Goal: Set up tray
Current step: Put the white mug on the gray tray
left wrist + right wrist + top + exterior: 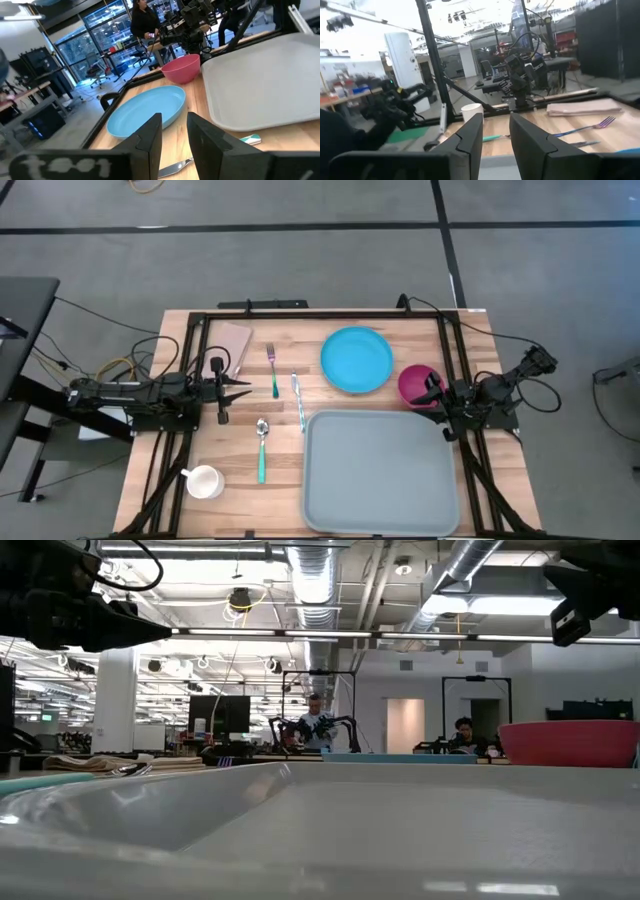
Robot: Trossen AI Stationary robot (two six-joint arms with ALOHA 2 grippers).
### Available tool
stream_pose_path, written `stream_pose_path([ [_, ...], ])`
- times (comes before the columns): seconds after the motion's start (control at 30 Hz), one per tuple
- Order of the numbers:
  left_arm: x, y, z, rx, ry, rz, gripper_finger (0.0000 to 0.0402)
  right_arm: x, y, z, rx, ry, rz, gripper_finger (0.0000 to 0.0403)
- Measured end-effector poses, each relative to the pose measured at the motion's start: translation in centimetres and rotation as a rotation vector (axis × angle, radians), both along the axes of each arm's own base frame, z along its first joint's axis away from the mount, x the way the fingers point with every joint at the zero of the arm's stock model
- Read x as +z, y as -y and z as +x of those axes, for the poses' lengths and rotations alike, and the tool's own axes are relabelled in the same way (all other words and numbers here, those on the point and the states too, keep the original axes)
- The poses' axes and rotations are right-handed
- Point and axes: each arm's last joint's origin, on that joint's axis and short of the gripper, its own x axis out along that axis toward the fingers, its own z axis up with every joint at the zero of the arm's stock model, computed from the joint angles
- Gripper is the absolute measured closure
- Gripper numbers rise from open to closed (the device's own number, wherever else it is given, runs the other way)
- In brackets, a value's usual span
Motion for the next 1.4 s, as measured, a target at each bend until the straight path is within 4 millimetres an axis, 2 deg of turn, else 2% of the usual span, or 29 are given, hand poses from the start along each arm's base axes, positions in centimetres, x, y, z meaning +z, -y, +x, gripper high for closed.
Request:
stream_pose_path([
  [0.13, 0.0, 0.1, 0.0, -0.036, 0.027, -0.206, 0.032, 0.0, 0.0, 0.0, -0.021, 0.013, -0.121, 0.0312],
  [0.3, 0.0, 0.3, 0.0, -0.103, 0.032, -0.366, 0.032, -0.1, 0.0, 0.0, -0.027, 0.018, -0.15, 0.0312],
  [0.53, 0.0, 0.6, 0.0, -0.2, 0.012, -0.379, 0.032, 0.0, 0.0, 0.0, -0.028, 0.021, -0.149, 0.0312],
  [0.73, -0.1, 0.6, 0.0, -0.205, 0.009, -0.409, 0.032, 0.1, 0.0, 0.0, -0.049, 0.045, -0.251, 0.0312],
  [1.0, -0.1, 0.2, 0.0, -0.047, 0.045, -0.43, 0.032, 0.7, 0.1, -0.1, -0.062, 0.103, -0.245, 0.0312],
  [1.27, -0.1, 0.1, 0.0, -0.034, 0.048, -0.425, 0.032, 0.7, 0.1, -0.1, -0.064, 0.109, -0.24, 0.0312],
  [1.4, 0.0, 0.1, 0.0, -0.013, 0.057, -0.406, 0.032, 1.7, 0.5, -0.4, -0.144, 0.179, -0.186, 0.0312],
])
